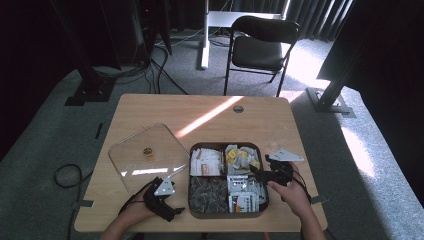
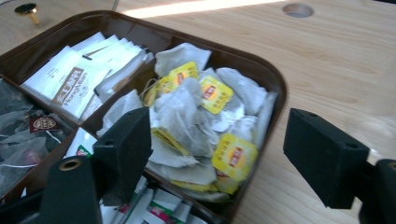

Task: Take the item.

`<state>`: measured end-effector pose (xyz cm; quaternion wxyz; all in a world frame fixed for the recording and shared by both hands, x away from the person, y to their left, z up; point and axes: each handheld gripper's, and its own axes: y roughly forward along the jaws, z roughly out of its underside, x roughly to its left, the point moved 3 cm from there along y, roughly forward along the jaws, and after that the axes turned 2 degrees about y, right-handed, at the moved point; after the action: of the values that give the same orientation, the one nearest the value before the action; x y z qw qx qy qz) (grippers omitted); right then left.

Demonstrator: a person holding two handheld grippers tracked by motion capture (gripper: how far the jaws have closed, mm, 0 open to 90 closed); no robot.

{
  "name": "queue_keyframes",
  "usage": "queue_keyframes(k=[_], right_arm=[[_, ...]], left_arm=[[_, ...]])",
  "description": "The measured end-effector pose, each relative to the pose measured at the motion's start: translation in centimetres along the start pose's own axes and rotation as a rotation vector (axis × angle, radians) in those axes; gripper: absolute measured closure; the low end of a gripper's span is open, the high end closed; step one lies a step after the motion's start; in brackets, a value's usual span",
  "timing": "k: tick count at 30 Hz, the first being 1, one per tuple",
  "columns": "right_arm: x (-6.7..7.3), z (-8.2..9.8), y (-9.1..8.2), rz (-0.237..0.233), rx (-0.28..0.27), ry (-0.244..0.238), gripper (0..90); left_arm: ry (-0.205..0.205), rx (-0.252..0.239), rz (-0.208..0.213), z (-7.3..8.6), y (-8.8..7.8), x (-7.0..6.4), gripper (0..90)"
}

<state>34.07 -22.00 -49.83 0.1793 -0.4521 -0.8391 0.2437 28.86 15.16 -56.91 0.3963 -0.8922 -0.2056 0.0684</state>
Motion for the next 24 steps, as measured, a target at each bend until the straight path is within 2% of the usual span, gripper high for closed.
queue_keyframes(k=[5,8,18,24], right_arm=[[0.3,0.0,1.0,0.003,0.007,-0.024,40.0],[0.6,-0.1,1.4,-0.013,0.012,-0.043,45.7],[1.2,-0.5,2.9,-0.038,0.039,-0.039,46.8],[1.2,-0.3,3.6,-0.038,0.084,-0.038,48.0]], left_arm=[[0.0,0.0,0.0,0.0,0.0,0.0,1.2],[0.0,0.0,0.0,0.0,0.0,0.0,1.2],[0.0,0.0,0.0,0.0,0.0,0.0,1.2],[0.0,0.0,0.0,0.0,0.0,0.0,1.2]])
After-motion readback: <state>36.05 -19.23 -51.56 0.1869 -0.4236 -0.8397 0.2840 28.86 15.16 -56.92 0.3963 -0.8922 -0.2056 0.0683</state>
